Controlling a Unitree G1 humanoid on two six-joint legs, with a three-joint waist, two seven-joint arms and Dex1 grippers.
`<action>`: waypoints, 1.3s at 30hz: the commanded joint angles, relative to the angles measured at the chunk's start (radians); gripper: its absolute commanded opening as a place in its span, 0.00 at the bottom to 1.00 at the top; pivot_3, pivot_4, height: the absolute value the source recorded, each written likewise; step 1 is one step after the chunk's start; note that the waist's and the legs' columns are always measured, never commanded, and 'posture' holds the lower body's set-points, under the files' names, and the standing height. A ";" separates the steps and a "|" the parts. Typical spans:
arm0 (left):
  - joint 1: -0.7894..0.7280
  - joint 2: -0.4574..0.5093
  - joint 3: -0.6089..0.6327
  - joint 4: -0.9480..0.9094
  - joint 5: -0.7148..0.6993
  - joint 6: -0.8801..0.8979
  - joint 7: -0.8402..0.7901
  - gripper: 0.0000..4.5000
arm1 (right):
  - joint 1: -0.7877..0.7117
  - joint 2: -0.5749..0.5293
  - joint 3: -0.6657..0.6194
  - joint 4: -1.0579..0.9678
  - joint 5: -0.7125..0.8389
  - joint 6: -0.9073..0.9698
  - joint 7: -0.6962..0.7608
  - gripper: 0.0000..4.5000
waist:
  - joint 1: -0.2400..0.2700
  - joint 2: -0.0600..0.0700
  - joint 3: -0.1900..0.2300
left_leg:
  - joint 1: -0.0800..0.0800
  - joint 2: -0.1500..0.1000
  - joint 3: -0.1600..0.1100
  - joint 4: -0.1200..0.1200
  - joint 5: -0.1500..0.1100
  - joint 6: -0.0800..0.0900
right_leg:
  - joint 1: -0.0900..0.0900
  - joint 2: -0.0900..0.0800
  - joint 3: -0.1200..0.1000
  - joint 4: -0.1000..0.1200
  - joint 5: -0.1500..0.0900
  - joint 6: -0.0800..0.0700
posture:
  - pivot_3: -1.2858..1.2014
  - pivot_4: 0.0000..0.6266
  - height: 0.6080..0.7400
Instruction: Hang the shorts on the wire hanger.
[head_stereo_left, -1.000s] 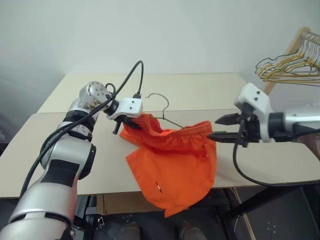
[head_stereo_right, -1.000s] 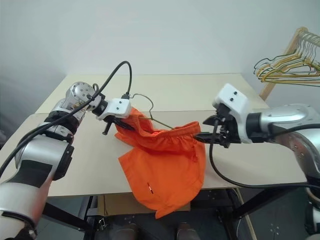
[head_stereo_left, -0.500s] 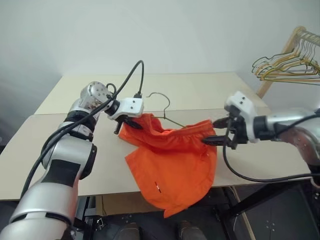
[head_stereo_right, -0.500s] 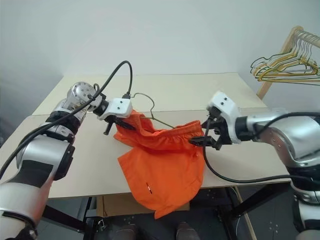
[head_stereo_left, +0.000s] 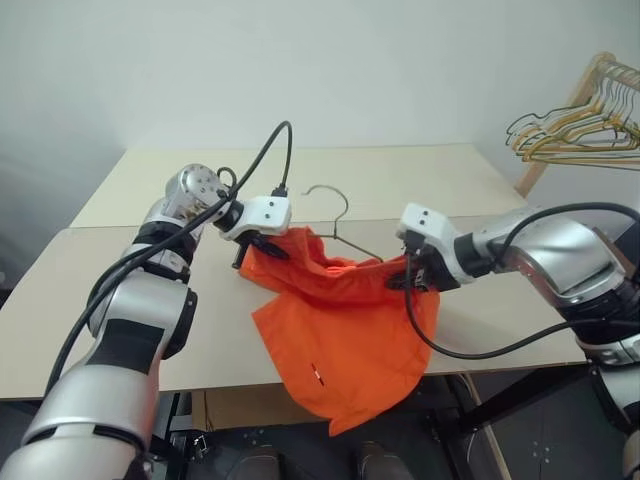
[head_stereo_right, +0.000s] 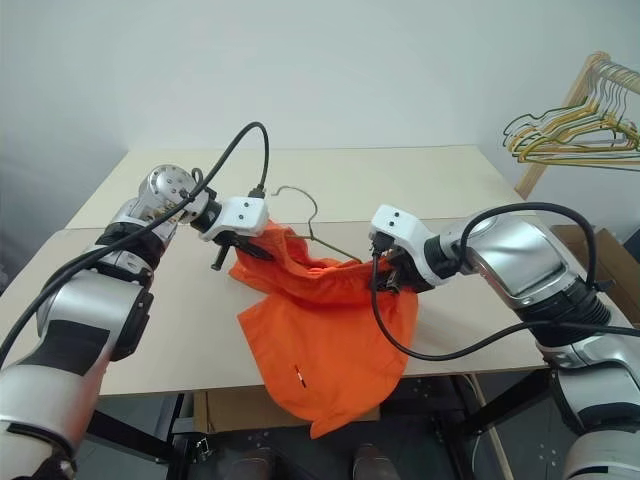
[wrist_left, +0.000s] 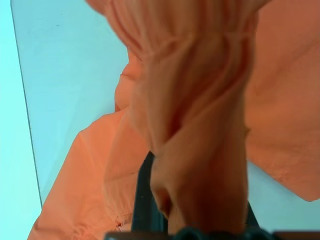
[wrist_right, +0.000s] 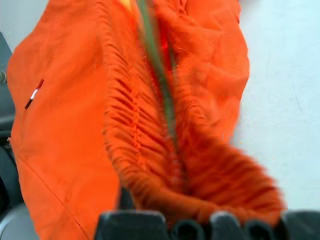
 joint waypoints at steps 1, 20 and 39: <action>-0.020 0.012 0.029 -0.030 -0.028 -0.009 0.004 0.00 | -0.009 -0.034 -0.021 -0.002 -0.035 -0.028 0.027 0.00 | 0.000 0.000 0.000 | 0.000 0.000 0.000 0.000 0.000 0.000 | 0.000 0.000 0.000 0.000 0.000 0.000 | 0.53 0.00 1.00; -0.017 0.069 0.110 -0.024 -0.078 0.082 0.048 1.00 | 0.166 -0.157 -0.295 -0.125 0.078 0.104 0.017 0.00 | 0.009 0.000 0.000 | 0.000 0.000 0.000 0.000 0.000 0.000 | 0.000 0.000 0.000 0.000 0.000 0.000 | 0.53 0.00 1.00; 0.323 -0.135 0.459 -1.055 -0.792 0.992 0.349 1.00 | 0.676 0.028 -1.338 -0.275 0.408 0.525 -0.793 0.00 | -0.032 0.000 -0.001 | 0.007 0.000 0.000 0.000 0.000 -0.001 | 0.005 -0.001 0.003 0.002 -0.001 0.004 | 0.48 0.00 1.00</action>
